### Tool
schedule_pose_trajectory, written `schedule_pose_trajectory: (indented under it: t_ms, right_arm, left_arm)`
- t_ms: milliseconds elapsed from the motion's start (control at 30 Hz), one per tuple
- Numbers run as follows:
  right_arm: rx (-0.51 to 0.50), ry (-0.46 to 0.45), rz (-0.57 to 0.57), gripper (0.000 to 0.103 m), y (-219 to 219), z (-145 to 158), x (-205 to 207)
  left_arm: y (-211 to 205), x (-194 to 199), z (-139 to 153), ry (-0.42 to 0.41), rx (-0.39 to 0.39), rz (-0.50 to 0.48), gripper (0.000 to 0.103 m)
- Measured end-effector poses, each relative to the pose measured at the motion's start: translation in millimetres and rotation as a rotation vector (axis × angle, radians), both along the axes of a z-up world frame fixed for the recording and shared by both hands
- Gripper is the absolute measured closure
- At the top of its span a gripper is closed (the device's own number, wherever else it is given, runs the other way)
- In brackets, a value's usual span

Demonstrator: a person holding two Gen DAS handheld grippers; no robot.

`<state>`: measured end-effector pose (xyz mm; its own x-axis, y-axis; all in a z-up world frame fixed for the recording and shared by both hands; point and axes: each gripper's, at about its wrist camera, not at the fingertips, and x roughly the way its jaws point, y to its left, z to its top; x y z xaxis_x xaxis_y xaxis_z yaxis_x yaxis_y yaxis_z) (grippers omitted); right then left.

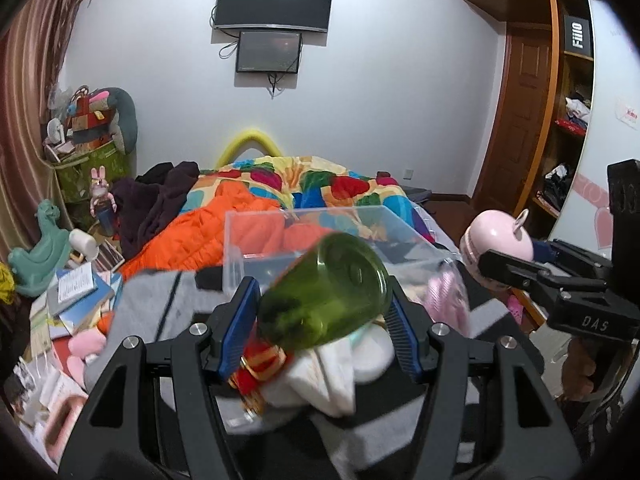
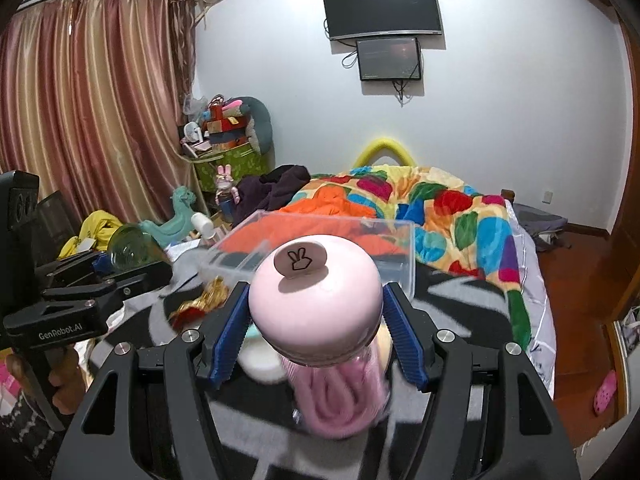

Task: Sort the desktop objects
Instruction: 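Carry the green bottle toward the box with the left tool while the right drops the pink lid in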

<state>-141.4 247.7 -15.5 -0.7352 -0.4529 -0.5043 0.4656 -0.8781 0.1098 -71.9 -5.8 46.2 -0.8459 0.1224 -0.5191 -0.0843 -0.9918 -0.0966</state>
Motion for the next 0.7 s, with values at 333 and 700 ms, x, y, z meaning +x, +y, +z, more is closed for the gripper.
schedule_pose_trajectory:
  t_ms: [333, 700]
  right_arm:
    - [-0.012, -0.066, -0.022, 0.041, -8, 2, -60]
    - [0.075, -0.181, -0.024, 0.041, -35, -27, -124]
  left_arm:
    - [-25, -65, -2, -0.055, -0.016, 0.011, 0.051]
    - [-38, -117, -47, -0.177, -0.049, 0.027, 0.064]
